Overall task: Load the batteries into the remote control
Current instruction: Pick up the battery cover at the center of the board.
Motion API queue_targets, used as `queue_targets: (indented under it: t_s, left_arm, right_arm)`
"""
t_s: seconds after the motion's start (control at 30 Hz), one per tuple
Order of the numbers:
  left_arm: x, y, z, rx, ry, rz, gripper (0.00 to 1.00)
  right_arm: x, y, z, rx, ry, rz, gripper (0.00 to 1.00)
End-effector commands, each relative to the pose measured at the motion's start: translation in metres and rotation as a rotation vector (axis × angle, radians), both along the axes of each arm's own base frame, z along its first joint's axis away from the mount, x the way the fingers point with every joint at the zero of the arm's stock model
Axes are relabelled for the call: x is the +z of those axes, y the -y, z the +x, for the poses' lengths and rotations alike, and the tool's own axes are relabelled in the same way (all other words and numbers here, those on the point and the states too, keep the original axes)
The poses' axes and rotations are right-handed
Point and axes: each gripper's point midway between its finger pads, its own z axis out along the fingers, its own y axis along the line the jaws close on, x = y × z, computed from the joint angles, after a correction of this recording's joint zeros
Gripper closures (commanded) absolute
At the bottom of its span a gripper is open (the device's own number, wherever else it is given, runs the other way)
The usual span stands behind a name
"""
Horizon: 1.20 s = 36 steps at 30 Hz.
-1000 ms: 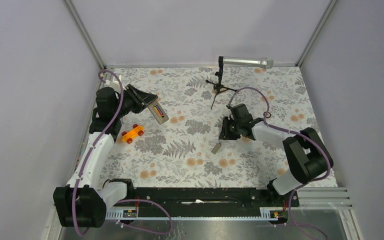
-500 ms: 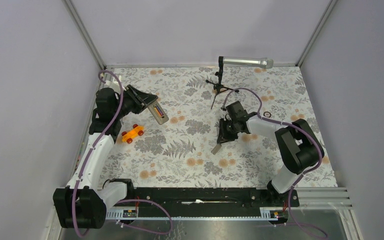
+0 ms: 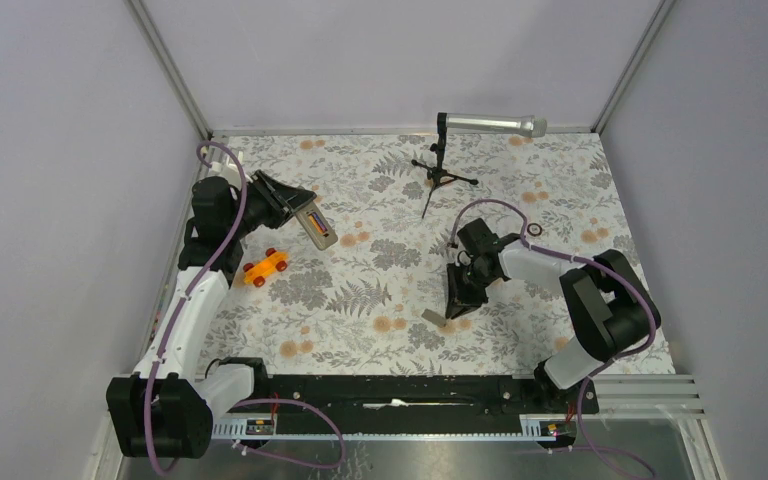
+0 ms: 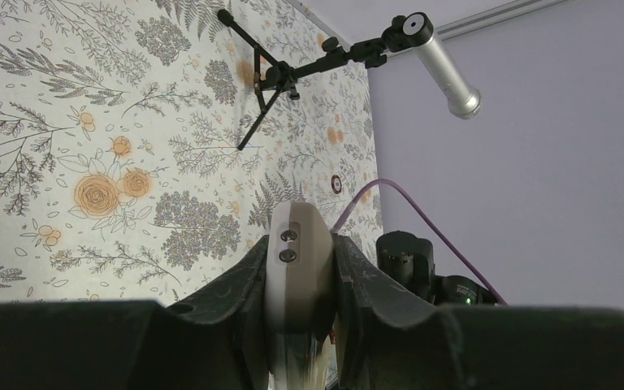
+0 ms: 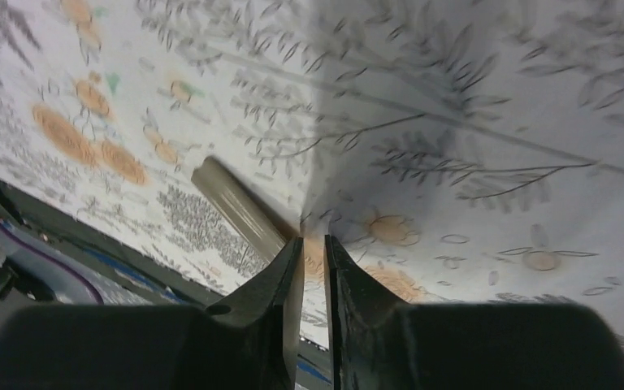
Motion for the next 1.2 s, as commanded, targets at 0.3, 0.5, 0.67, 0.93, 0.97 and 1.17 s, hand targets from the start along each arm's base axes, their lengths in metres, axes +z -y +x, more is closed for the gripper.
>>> queue_targets:
  t_s: [0.3, 0.5, 0.67, 0.93, 0.97, 1.17]
  left_arm:
    - [0.028, -0.004, -0.002, 0.008, 0.115, 0.034, 1.0]
    - [0.028, -0.009, 0.0, 0.034, 0.116, 0.056, 1.0]
    - [0.027, -0.011, 0.003, 0.052, 0.109, 0.058, 1.0]
    - [0.024, -0.011, 0.0, 0.05, 0.103, 0.065, 1.0]
    - [0.024, -0.012, -0.001, 0.051, 0.101, 0.066, 1.0]
    - [0.022, -0.011, -0.001, 0.048, 0.099, 0.066, 1.0]
  right_arm:
    - [0.018, -0.009, 0.0, 0.036, 0.179, -0.101, 0.78]
    - [0.062, -0.017, 0.01, -0.055, 0.319, -0.078, 0.54]
    - [0.053, -0.033, -0.013, -0.002, 0.303, -0.116, 0.29]
    - [0.034, -0.048, -0.03, 0.067, 0.318, -0.255, 0.33]
    - [0.032, -0.049, -0.031, 0.077, 0.317, -0.266, 0.34]
    - [0.019, -0.057, -0.035, 0.137, 0.3, -0.286, 0.4]
